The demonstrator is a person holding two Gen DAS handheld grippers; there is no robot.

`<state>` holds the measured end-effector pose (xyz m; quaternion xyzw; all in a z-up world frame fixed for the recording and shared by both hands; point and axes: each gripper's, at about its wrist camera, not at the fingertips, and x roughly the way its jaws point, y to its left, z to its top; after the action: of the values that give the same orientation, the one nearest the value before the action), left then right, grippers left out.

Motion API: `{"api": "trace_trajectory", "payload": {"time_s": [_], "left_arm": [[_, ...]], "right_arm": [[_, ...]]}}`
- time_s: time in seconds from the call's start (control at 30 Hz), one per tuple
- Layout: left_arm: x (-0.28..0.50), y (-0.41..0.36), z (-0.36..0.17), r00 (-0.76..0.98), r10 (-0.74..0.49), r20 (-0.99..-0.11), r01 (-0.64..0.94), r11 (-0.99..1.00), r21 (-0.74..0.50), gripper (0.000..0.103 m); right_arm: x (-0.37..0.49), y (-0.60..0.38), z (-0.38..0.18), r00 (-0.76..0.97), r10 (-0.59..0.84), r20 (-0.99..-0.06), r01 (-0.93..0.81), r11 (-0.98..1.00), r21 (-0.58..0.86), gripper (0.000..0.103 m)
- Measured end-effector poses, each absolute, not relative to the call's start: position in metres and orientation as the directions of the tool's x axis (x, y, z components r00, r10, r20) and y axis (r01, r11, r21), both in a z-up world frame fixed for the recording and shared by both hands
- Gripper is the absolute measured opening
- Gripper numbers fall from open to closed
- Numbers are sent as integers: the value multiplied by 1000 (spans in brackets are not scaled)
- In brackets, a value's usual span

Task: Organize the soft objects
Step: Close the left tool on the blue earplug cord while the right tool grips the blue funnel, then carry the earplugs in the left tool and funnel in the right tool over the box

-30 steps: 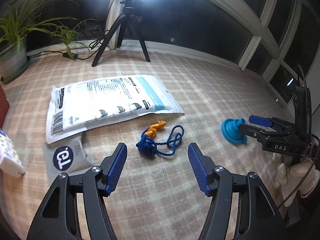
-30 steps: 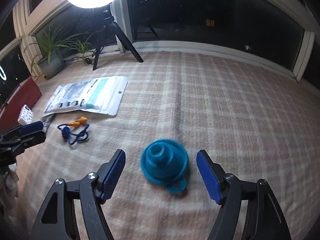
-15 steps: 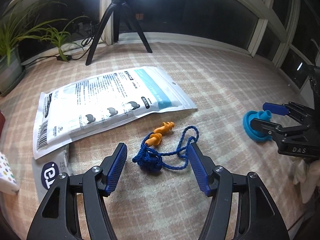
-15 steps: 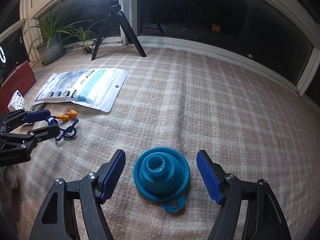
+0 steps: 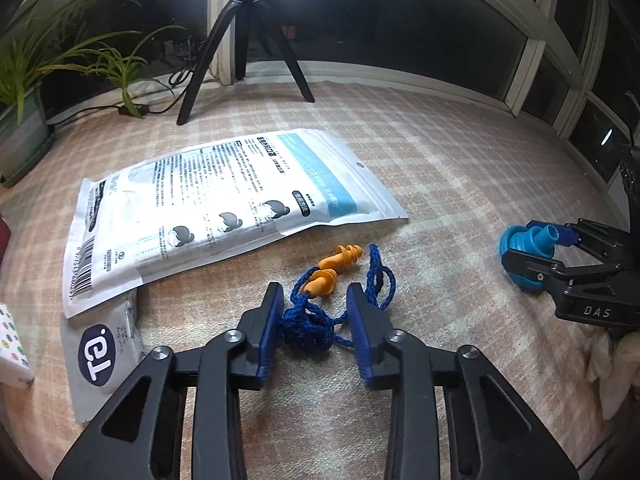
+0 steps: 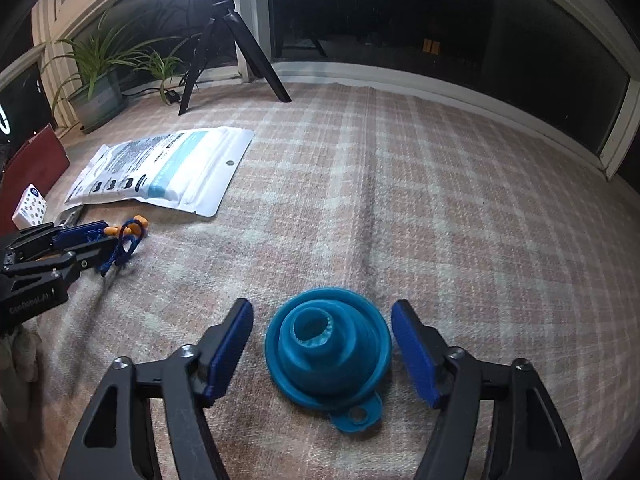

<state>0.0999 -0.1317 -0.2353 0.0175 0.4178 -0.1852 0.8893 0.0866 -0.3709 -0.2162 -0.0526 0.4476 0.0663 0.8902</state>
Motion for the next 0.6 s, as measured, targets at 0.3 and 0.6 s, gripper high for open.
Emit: {"api": "trace_trajectory", "payload": {"time_s": [0.3,0.6], "left_arm": [[100,-133,-236,578,-319,-751,350,928,-126,7],[95,-128,-232,581,-340,-739,342,926,-157,6]], "right_arm": [[85,-374,-219,577,96,-811,-162,987,1,54],[77,-375,-212,589,110,-800,-170,985,10,48]]}}
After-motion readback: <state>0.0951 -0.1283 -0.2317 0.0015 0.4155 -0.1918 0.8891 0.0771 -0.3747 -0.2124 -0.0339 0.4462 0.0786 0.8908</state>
